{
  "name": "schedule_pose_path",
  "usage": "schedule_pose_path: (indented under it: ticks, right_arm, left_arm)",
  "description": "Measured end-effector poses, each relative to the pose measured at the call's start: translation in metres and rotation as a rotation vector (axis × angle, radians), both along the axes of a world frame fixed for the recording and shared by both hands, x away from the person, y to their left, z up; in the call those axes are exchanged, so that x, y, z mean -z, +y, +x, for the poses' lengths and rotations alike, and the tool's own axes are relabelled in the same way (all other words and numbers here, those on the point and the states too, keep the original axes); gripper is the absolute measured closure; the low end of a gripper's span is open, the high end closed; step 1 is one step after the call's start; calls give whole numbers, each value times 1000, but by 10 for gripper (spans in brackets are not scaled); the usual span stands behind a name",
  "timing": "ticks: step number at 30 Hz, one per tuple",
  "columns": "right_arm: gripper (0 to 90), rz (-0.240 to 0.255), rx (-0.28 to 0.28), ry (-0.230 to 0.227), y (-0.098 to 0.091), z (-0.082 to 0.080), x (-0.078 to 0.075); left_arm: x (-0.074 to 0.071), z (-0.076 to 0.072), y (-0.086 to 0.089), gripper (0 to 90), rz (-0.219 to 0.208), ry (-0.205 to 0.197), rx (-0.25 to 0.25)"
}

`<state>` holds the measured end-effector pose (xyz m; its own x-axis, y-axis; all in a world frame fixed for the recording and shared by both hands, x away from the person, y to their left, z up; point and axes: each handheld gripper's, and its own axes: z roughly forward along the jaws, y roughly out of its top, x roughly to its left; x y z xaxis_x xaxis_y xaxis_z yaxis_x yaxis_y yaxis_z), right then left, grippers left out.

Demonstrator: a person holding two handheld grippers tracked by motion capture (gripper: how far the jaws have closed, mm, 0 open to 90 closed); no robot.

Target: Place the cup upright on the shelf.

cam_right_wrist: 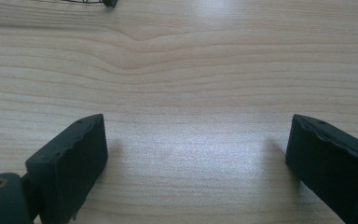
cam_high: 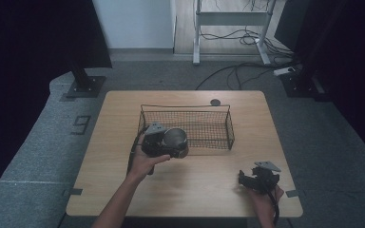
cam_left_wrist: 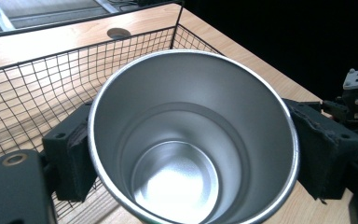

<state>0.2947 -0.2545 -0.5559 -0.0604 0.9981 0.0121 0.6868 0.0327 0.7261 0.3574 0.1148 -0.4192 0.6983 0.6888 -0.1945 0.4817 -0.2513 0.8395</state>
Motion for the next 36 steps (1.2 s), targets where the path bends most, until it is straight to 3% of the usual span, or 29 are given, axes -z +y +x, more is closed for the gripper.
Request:
schedule_pose_path:
  ticks: [24,36]
  right_arm:
    - [54,0,-1,3,0,0,0]
    - [53,-1,-1,0,0,0,0]
  left_arm:
    - [-8,17,1,148,4,2,-13]
    - [-4,27,2,148,5,19,-28]
